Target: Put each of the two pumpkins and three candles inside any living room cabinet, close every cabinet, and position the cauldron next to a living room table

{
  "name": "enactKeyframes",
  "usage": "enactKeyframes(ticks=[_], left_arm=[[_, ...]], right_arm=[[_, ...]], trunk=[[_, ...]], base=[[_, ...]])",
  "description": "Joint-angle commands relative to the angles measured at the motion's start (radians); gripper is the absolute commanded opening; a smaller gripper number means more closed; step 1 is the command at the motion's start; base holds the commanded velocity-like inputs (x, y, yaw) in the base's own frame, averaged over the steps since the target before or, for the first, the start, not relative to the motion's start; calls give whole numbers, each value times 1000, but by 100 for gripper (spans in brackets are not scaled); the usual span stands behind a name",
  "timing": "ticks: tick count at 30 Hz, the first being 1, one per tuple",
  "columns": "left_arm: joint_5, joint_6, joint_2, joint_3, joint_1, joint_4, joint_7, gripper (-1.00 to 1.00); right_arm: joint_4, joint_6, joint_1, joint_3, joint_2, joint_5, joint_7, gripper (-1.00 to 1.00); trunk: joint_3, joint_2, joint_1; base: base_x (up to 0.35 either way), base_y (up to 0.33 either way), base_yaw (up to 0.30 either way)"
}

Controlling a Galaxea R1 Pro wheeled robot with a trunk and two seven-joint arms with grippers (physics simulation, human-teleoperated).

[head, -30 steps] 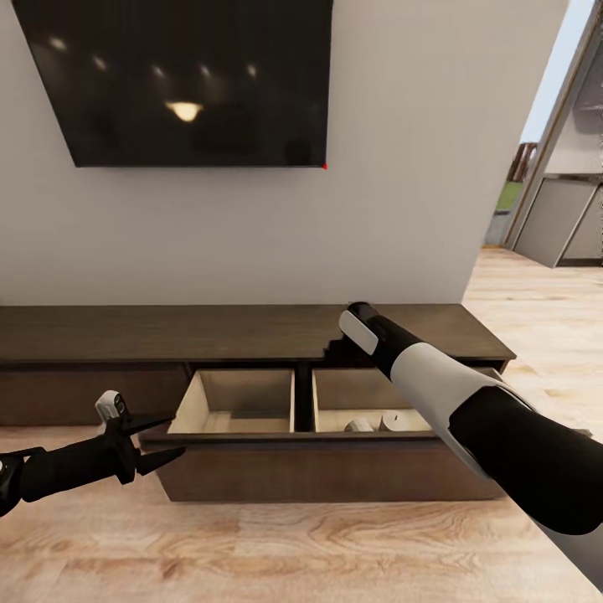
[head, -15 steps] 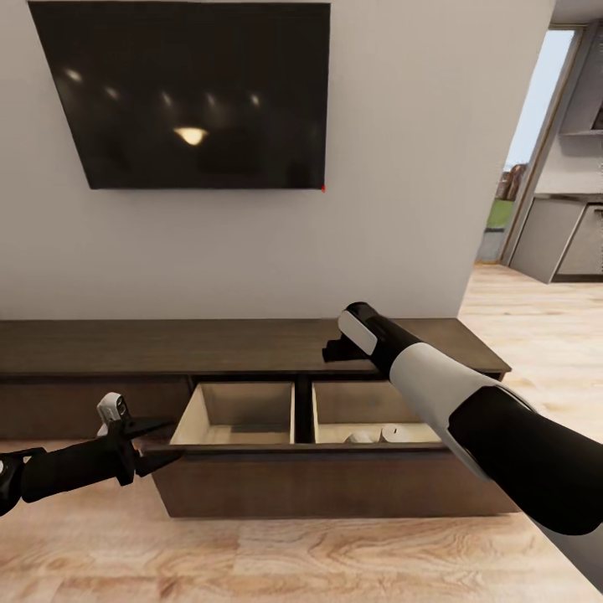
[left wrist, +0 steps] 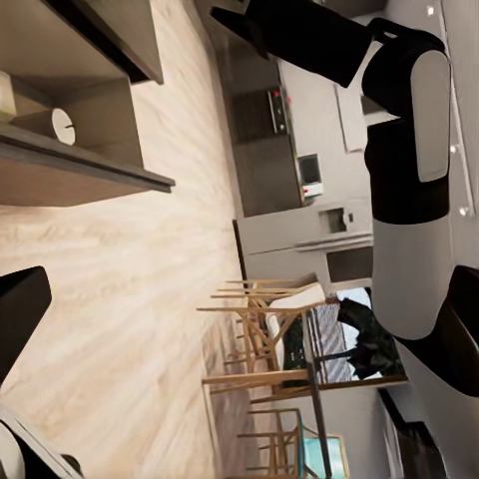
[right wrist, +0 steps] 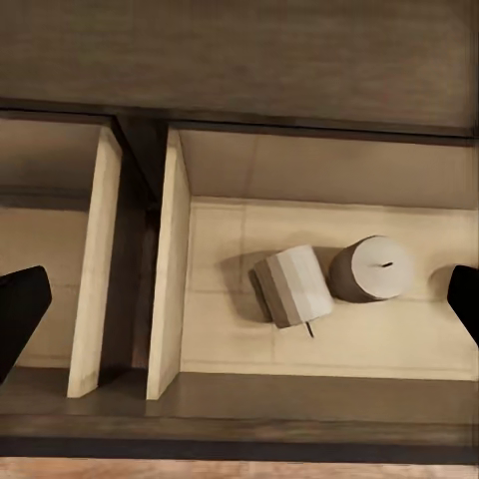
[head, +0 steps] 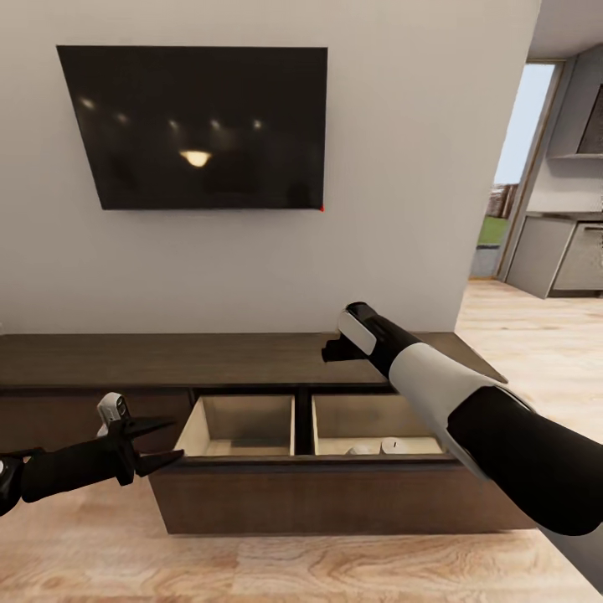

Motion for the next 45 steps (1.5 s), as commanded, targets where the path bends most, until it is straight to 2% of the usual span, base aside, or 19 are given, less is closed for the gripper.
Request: enactKeyframes(ticks=[1, 13, 15, 16, 22, 25, 28, 32, 39, 45], left_arm=[[-8, 0, 1, -2, -1, 1, -10, 100], [-20, -1, 2, 1, -1, 1, -9, 100], [-45, -1, 2, 4, -1, 1, -9, 100], [-78, -1, 2, 10, -1, 1, -9, 100], [-148, -3, 3, 54, 0, 2, -7, 100], [-221, -4, 3, 67, 0, 2, 1, 100], [-245, -4, 3, 90, 1, 2, 11, 100], [-255, -5, 2, 113, 1, 2, 43, 100], [-260, -6, 1, 118, 1, 2, 95, 100], [-276, -8, 0, 128, 1, 1, 169, 100]], right_arm=[[-1, 2, -1, 7, 0, -11, -8, 100], [-2, -19, -1, 8, -2, -11, -7, 100], [-2, -36, -1, 8, -4, -11, -6, 100], [-2, -54, -1, 8, -5, -10, -5, 100], [-2, -122, 0, 11, -7, -8, -4, 100], [-6, -158, 3, 12, -8, -8, -2, 100], [-22, -180, 4, 14, -8, -5, -1, 100], [-85, -191, 8, 15, -8, 1, -1, 100], [-130, -217, 15, 15, -8, 4, -1, 100], [-134, -300, 39, 16, -8, 6, -3, 100]], trunk=[[3, 0, -1], [49, 3, -6], [56, 16, -13], [59, 23, -17], [78, 65, -40], [87, 86, -51], [96, 107, -63], [109, 135, -78], [131, 184, -105], [150, 226, -128]], base=[[0, 0, 0], [0, 0, 0], [0, 0, 0], [0, 0, 0], [-145, 0, 0], [-318, 0, 0], [-202, 0, 0], [-50, 0, 0], [-112, 0, 0], [-321, 0, 0]])
